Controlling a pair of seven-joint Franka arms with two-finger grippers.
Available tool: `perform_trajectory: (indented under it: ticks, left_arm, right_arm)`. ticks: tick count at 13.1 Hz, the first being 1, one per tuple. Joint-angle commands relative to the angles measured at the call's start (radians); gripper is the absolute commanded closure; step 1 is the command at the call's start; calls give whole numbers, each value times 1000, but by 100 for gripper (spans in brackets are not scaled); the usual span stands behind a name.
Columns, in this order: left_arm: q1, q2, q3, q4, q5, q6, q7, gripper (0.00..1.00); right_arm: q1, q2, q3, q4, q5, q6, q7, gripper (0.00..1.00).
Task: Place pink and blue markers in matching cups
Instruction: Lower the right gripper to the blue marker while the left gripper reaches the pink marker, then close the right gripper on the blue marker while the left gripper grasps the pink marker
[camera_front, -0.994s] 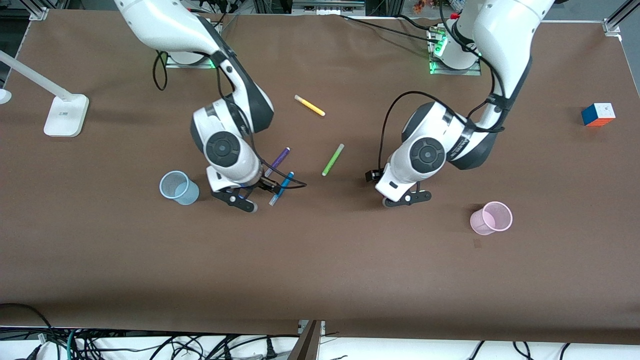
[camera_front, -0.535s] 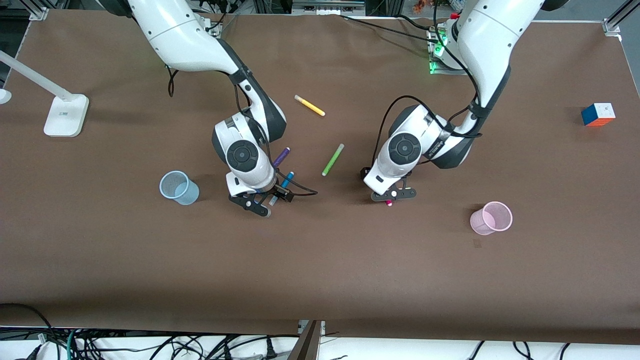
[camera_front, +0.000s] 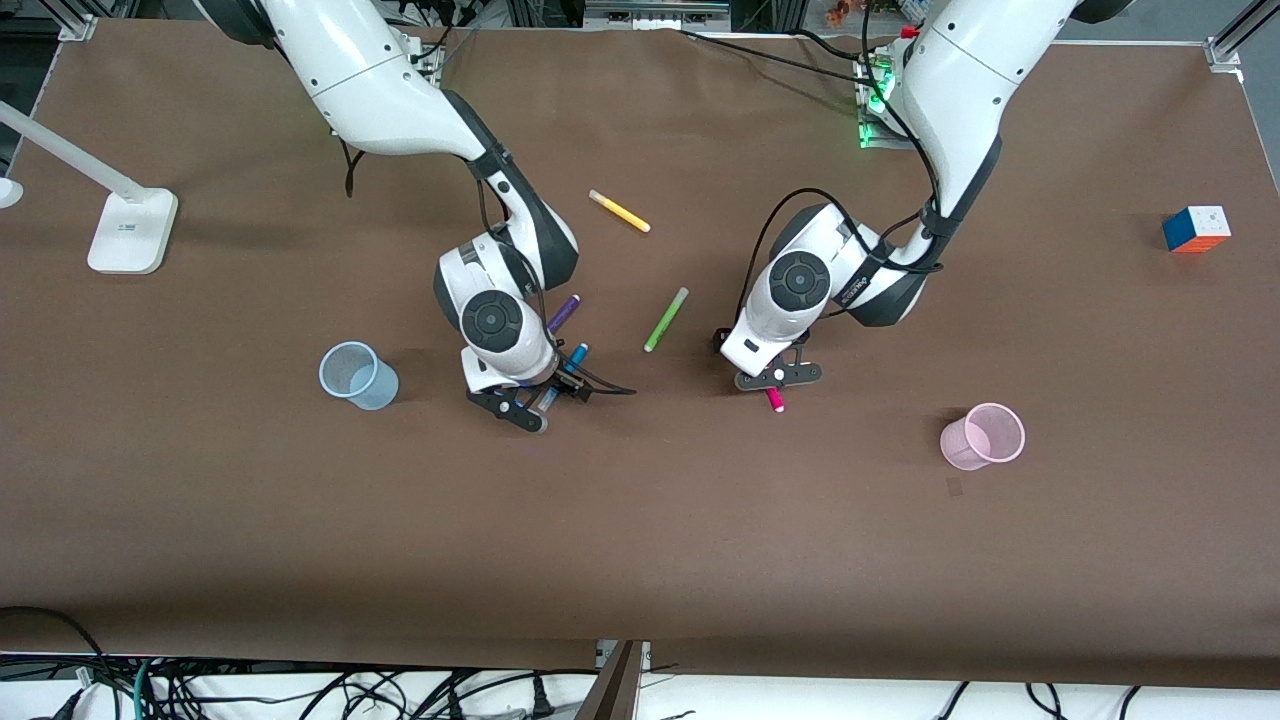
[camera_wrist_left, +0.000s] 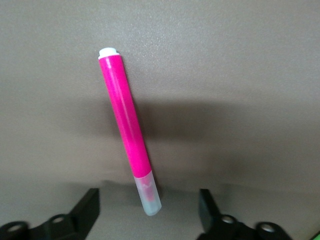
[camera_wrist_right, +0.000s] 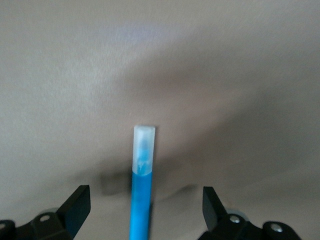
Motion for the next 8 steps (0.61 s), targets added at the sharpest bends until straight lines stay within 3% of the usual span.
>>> perform_trajectory:
  ticks: [1, 2, 5, 6, 8]
  left_arm:
    - [-2, 16, 2, -2, 34, 16, -27, 43]
    - [-2, 18, 2, -2, 35, 16, -26, 44]
    - [-2, 18, 0, -1, 37, 12, -32, 68]
    - [-1, 18, 2, -1, 37, 10, -38, 76]
    - [-1, 15, 2, -1, 38, -9, -35, 93]
  right_arm:
    - [19, 21, 2, 14, 19, 4, 3, 1]
    - [27, 21, 2, 13, 19, 4, 1, 1]
    - [31, 29, 2, 4, 16, 4, -10, 2]
    - [31, 29, 2, 2, 13, 4, -13, 10]
    - [31, 27, 2, 2, 14, 4, -43, 48]
